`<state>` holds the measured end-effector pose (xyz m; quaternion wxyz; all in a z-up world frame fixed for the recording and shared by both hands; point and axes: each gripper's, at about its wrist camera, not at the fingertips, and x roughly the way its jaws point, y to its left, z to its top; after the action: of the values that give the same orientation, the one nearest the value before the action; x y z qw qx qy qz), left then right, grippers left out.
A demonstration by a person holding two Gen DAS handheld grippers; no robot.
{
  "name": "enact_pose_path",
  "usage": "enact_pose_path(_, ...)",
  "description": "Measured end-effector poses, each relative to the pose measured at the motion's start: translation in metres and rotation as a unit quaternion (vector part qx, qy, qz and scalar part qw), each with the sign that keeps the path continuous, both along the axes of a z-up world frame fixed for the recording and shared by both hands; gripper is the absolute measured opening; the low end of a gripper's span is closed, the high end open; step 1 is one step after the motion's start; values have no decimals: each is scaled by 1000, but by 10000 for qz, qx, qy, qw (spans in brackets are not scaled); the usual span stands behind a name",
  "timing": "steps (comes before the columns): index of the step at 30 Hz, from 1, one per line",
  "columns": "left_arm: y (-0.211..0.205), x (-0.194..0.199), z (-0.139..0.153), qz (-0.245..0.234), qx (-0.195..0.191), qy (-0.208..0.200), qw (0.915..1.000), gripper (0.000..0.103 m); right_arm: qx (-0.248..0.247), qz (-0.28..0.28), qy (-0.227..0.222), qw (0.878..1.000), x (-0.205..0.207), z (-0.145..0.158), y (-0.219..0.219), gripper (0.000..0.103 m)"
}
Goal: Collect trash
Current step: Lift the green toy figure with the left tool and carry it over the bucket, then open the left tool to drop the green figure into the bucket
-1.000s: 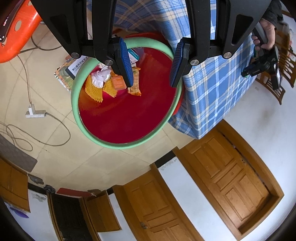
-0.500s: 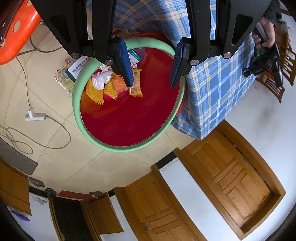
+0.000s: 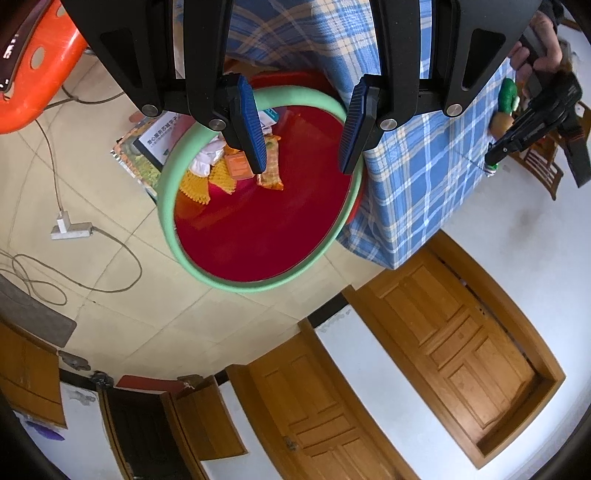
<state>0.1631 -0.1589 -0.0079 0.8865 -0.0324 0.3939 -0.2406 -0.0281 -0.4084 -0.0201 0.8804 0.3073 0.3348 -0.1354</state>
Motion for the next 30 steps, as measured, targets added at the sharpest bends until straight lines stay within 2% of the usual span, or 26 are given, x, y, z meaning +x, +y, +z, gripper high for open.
enact_pose_path(5, -51, -17, 1, -613, 75, 20, 9981, 22, 20, -112, -42, 9999, -8, 0, -8, 41)
enact_pose_path(10, -102, -33, -12, -1194, 227, 136, 9925, 22, 94, -168, -19, 9998, -10, -5, -17, 41)
enact_pose_path(16, -146, -37, -32, -1595, 474, 320, 9855, 22, 95, -304, 0, 9995, -17, -7, -30, 41)
enact_pose_path(20, -163, -37, -41, -1674, 668, 372, 9829, 22, 149, -376, 17, 9992, -19, -11, -37, 41)
enact_pose_path(22, -166, -41, -40, -1689, 700, 342, 9826, 27, 154, -390, 24, 9991, -19, -12, -38, 41)
enact_pose_path(24, -164, -44, -36, -1644, 727, 257, 9834, 41, 161, -380, 26, 9991, -20, -13, -39, 41)
enact_pose_path(27, -153, -49, -28, -1458, 791, 117, 9861, 44, 153, -344, 17, 9993, -19, -11, -38, 41)
enact_pose_path(30, -135, -51, -21, -1208, 715, 216, 9899, 44, 149, -273, -63, 9995, -20, -7, -32, 41)
